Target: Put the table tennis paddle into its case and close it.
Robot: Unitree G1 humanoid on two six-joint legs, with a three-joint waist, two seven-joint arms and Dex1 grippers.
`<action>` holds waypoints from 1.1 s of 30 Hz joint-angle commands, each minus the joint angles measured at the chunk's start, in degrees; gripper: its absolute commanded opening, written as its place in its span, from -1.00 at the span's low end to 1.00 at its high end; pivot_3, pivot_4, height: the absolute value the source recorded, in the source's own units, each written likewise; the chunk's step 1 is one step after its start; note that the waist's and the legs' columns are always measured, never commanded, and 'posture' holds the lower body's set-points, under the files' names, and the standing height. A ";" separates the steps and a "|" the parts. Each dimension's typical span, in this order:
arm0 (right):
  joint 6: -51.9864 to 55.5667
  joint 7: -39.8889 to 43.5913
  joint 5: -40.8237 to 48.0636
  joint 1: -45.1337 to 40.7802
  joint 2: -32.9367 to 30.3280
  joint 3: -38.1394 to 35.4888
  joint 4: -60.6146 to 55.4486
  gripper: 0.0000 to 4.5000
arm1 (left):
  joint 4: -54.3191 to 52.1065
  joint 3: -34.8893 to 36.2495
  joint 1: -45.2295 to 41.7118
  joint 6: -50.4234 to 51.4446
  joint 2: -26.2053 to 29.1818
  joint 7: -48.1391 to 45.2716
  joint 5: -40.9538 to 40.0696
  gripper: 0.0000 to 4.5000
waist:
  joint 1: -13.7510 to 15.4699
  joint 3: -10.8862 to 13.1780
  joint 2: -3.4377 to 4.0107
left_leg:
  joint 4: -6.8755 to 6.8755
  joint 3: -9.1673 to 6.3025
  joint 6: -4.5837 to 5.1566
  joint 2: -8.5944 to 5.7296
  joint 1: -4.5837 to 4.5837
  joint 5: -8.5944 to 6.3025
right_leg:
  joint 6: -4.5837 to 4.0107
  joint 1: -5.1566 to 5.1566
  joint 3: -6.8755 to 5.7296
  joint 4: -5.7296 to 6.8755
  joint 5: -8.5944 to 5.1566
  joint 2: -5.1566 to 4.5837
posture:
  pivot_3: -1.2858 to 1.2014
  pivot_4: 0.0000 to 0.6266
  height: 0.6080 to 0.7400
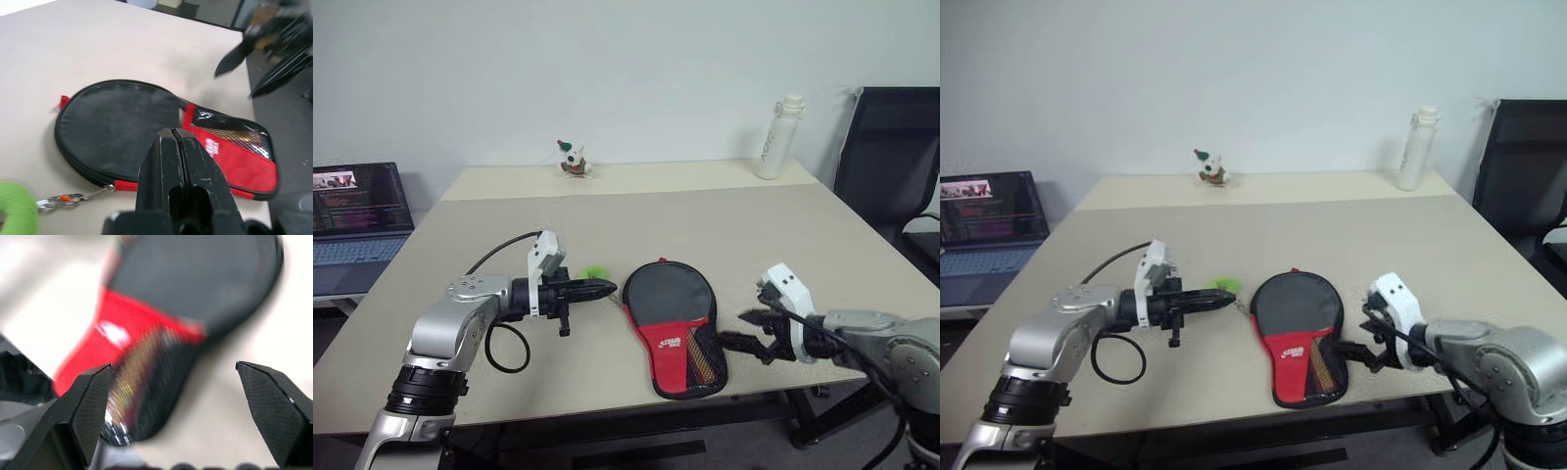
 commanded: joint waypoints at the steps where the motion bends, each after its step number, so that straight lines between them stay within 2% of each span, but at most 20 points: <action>1: -8.11 1.00 -3.03 -3.58 3.37 4.64 4.05 0.99 | 2.51 1.86 -1.81 -1.00 -0.35 3.38 0.92 -1.00 | 0.04 0.00 -0.03 | 0.00 -0.02 0.00 0.01 -0.01 0.00 | 0.00 0.00 -0.02 -0.01 0.00 0.01 | 0.03 -0.52 1.00; 3: -12.10 1.02 -5.95 -5.23 5.89 8.33 8.20 0.99 | 5.15 1.09 -2.82 -3.38 -0.80 5.84 3.36 -1.00 | 0.27 0.01 -0.07 | 0.00 -0.01 0.00 -0.01 -0.03 0.00 | 0.00 0.01 -0.01 -0.04 0.00 0.00 | 0.03 -0.52 1.00; 6: -17.58 1.82 -9.96 -7.55 8.91 12.08 15.08 1.00 | 9.07 -0.12 -4.06 -6.53 -1.35 9.04 7.17 -0.62 | 0.52 0.02 -0.08 | 0.01 0.01 0.00 -0.04 -0.12 0.00 | 0.02 -0.02 -0.01 -0.10 0.02 -0.04 | 0.03 -0.52 1.00; 10: -22.49 2.41 -13.75 -9.32 11.73 14.54 21.33 1.00 | 13.37 0.00 -5.92 -7.93 -3.07 13.61 9.99 -0.01 | 0.77 0.02 -0.08 | 0.00 0.01 0.01 -0.06 -0.17 -0.01 | 0.03 -0.04 -0.02 -0.15 0.03 -0.09 | 0.03 -0.52 1.00; 11: -23.21 2.41 -14.50 -9.33 12.24 15.07 22.10 1.00 | 14.69 0.22 -6.56 -8.10 -3.77 15.22 10.69 0.20 | 0.83 0.02 -0.08 | 0.00 0.01 0.00 -0.06 -0.18 -0.01 | 0.03 -0.04 -0.02 -0.15 0.03 -0.09 | 0.03 -0.52 1.00; 16: -24.63 1.46 -16.98 -8.72 15.32 16.08 23.72 1.00 | 22.80 2.53 -10.62 -7.47 -7.35 24.53 12.80 0.99 | 1.08 0.03 -0.09 | 0.03 -0.04 0.01 -0.06 -0.18 -0.01 | 0.04 -0.04 -0.06 -0.08 0.04 -0.09 | 0.03 -0.52 1.00; 20: -24.48 0.65 -18.29 -8.01 17.07 16.32 23.52 1.00 | 28.58 1.89 -12.58 -5.77 -8.84 24.80 12.81 0.99 | 1.03 0.02 -0.09 | 0.02 -0.01 0.01 -0.06 -0.14 -0.01 | 0.05 -0.04 -0.04 -0.03 0.04 -0.08 | 0.03 -0.52 1.00; 27: -23.85 -0.98 -20.04 -7.05 18.12 16.08 22.59 1.00 | 36.78 -1.64 -15.09 -4.72 -10.34 19.02 14.36 0.99 | 1.03 0.03 -0.09 | 0.02 -0.02 0.00 -0.07 -0.15 -0.01 | 0.04 -0.04 -0.05 -0.02 0.05 -0.08 | 0.03 -0.52 1.00; 33: -25.75 1.17 -21.20 -6.11 17.36 17.95 20.43 1.00 | 41.19 -2.88 -15.35 -6.92 -10.65 16.45 16.63 0.99 | 1.03 0.02 -0.09 | 0.03 -0.02 0.00 -0.08 -0.11 -0.01 | 0.04 -0.02 -0.05 0.01 0.04 -0.08 | 0.03 -0.52 1.00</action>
